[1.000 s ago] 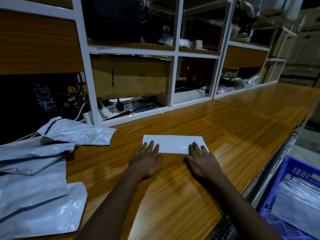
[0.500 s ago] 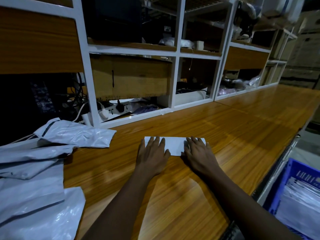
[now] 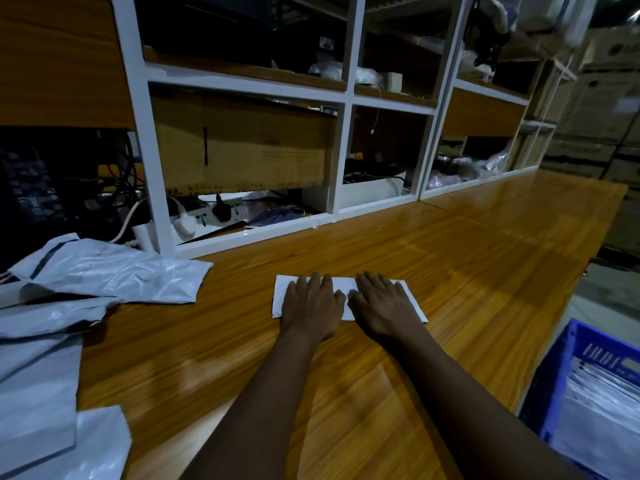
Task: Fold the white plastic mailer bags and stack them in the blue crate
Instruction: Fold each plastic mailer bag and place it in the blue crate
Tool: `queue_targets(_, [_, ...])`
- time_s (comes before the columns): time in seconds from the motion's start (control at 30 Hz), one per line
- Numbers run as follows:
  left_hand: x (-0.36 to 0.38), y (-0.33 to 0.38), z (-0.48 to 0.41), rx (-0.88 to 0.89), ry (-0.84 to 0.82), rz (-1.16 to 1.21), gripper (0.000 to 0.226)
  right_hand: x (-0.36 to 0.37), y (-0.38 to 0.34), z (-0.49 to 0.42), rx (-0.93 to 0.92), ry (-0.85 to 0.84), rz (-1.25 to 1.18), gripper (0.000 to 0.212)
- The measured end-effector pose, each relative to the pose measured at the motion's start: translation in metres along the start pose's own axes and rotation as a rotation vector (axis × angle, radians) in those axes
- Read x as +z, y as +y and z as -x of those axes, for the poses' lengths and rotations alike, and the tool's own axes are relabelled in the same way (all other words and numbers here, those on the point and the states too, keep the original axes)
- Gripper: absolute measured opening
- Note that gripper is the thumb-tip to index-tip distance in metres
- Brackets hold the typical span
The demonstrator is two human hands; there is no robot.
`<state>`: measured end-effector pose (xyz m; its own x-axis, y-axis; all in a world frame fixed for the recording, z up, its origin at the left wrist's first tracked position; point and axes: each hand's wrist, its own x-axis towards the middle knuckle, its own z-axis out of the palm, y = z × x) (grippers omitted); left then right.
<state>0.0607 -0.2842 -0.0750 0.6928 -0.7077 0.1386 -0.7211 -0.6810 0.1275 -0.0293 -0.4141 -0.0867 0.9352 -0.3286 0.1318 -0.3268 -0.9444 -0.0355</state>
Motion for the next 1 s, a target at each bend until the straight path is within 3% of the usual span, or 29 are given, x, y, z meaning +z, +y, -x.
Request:
queue_targets(0.33, [0.000, -0.025, -0.008, -0.130, -0.120, -0.018, 0.066, 0.000, 0.008, -0.002, 0.096, -0.023, 0.019, 0.044])
queue_targets(0.47, [-0.003, -0.031, -0.008, -0.129, -0.129, -0.018, 0.068, -0.005, 0.013, -0.004, 0.067, -0.059, 0.130, 0.064])
queue_targets(0.57, [-0.005, -0.036, -0.007, -0.122, -0.150, -0.013, 0.068, -0.011, 0.015, 0.001, -0.003, -0.028, 0.189, 0.063])
queue_targets(0.67, [-0.007, -0.040, -0.007, -0.112, -0.165, 0.002, 0.068, -0.013, 0.017, 0.000, 0.007, -0.032, 0.167, 0.062])
queue_targets(0.8, [-0.009, -0.047, -0.006, -0.091, -0.173, 0.018, 0.069, -0.003, 0.029, -0.009, 0.086, -0.139, 0.038, 0.042])
queue_targets(0.9, [-0.009, -0.048, -0.006, -0.092, -0.157, 0.028, 0.070, -0.001, 0.032, -0.010, 0.089, -0.062, 0.008, 0.051])
queue_targets(1.0, [-0.010, -0.046, -0.006, -0.100, -0.128, 0.019, 0.067, 0.001, 0.032, -0.008, 0.099, -0.043, 0.007, 0.043])
